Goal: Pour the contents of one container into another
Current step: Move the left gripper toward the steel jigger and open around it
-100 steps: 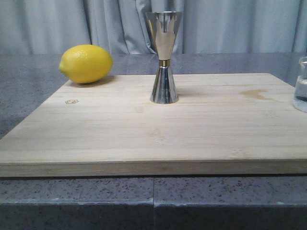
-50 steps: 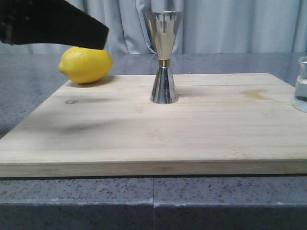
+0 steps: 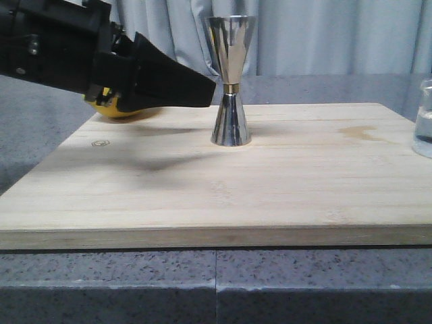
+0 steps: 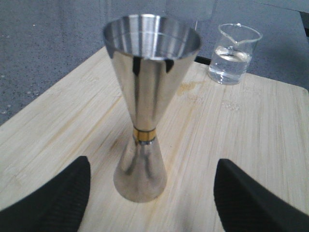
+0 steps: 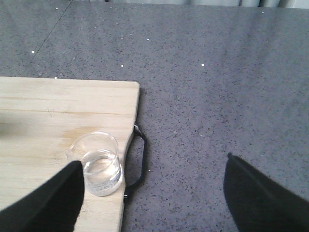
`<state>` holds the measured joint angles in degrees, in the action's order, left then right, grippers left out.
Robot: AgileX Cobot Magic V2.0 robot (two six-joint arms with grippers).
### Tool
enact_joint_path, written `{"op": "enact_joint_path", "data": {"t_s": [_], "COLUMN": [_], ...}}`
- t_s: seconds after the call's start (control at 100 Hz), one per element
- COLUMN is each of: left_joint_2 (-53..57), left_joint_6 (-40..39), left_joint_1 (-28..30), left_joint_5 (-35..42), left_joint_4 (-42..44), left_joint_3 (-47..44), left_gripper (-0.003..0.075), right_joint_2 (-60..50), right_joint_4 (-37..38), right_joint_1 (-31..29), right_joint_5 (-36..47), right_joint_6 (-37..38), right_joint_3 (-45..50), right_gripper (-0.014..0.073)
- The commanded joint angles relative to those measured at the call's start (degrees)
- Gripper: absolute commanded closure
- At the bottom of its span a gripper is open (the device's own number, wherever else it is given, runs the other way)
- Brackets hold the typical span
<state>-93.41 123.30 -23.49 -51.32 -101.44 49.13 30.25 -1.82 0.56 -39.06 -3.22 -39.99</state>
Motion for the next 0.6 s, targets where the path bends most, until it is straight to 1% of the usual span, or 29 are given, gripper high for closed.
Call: {"op": "enact_joint_path", "data": {"t_s": [0.0,0.3,0.59], "left_joint_2": [0.3,-5.0,-5.8], "left_joint_6": [0.4,0.4,0.4], "left_joint_1": [-1.1,-4.2,-4.8], "left_joint_5": [-2.9,-2.9,-2.7], "left_joint_4": [-4.0,-4.0,-4.2], "left_joint_3": [3.6,9.4,9.6], "left_gripper": [0.023,0.023,0.023], "right_joint_2": [0.7,0.7,0.7], "right_joint_4": [-0.1,-0.1,-0.1], "right_joint_1": [-0.3,-0.3,-0.3], "right_joint_5": [4.8,4.8,4.8], "right_joint_6": [-0.4,-0.4,-0.4], "right_joint_3": [-2.1,-2.1,-2.1], "right_gripper": [0.0053,0.0053,0.0053]}}
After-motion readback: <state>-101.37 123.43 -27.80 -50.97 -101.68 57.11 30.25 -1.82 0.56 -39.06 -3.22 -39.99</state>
